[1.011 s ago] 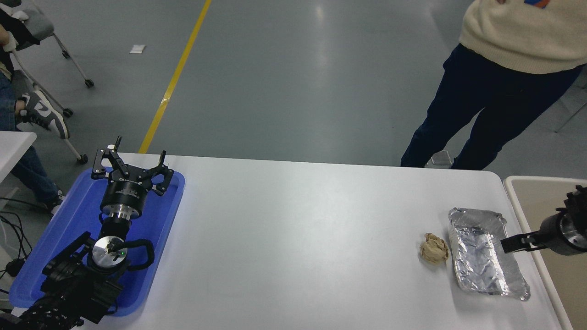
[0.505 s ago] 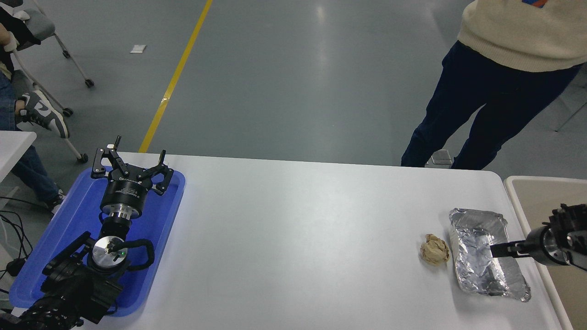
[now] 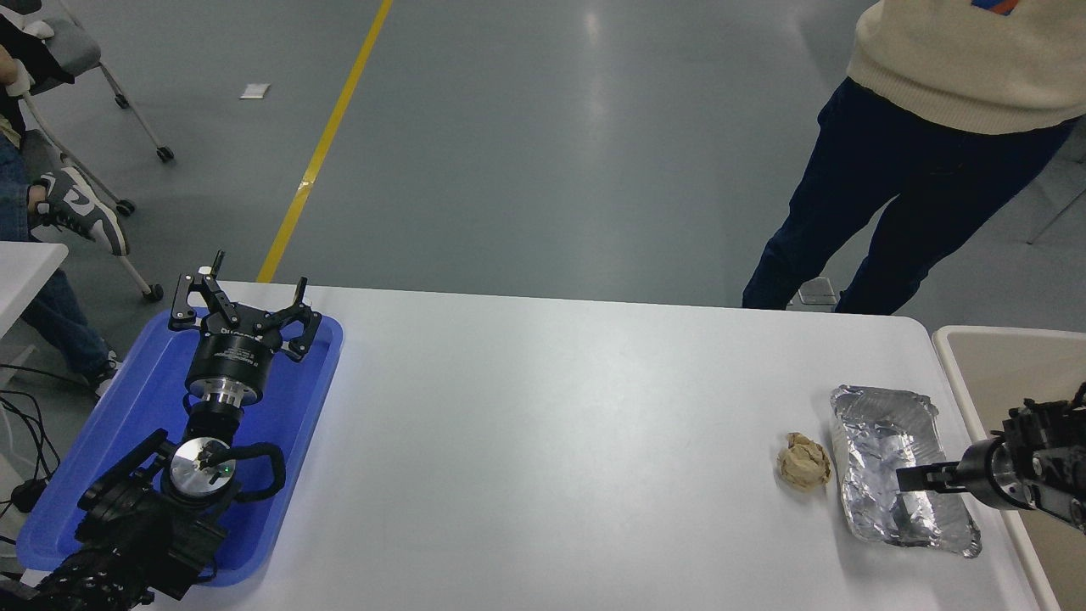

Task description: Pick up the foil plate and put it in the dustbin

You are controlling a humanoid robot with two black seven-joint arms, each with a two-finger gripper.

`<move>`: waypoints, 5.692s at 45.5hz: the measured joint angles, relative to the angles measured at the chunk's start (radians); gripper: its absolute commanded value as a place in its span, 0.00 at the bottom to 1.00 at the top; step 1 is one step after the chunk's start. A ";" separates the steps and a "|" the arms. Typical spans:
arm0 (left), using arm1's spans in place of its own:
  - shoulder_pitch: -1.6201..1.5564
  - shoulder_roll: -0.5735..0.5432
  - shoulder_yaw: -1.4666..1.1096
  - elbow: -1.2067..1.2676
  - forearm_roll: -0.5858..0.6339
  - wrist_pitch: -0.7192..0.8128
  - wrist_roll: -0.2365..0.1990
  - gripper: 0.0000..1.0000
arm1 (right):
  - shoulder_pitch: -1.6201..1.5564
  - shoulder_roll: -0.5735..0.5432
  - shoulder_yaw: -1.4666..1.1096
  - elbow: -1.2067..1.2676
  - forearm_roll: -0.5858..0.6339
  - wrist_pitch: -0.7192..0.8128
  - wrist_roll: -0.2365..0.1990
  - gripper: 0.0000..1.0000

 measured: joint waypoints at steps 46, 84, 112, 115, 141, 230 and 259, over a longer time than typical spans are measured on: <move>0.000 0.000 0.000 0.000 0.000 0.000 0.000 1.00 | 0.052 -0.020 0.013 0.013 -0.077 -0.022 -0.002 0.00; -0.001 0.000 0.002 -0.001 0.001 -0.003 0.002 1.00 | 0.915 -0.244 -0.238 0.433 -0.220 0.434 0.050 0.00; 0.000 0.000 0.002 -0.001 0.002 -0.003 0.003 1.00 | 1.213 -0.257 -0.297 0.544 -0.226 0.618 0.060 0.00; 0.000 0.000 0.002 -0.001 0.002 -0.003 0.003 1.00 | 1.220 -0.259 -0.298 0.547 -0.227 0.621 0.060 0.00; -0.002 0.000 0.001 0.000 0.001 -0.003 0.001 1.00 | 1.186 -0.357 -0.286 0.506 -0.317 0.628 0.074 0.00; -0.002 0.000 0.000 0.000 0.000 0.002 0.000 1.00 | -0.192 -0.117 -0.243 -0.514 0.052 -0.094 0.102 1.00; -0.002 0.000 0.001 0.000 0.001 0.002 0.001 1.00 | 0.326 -0.171 -0.239 0.097 0.066 0.009 0.053 1.00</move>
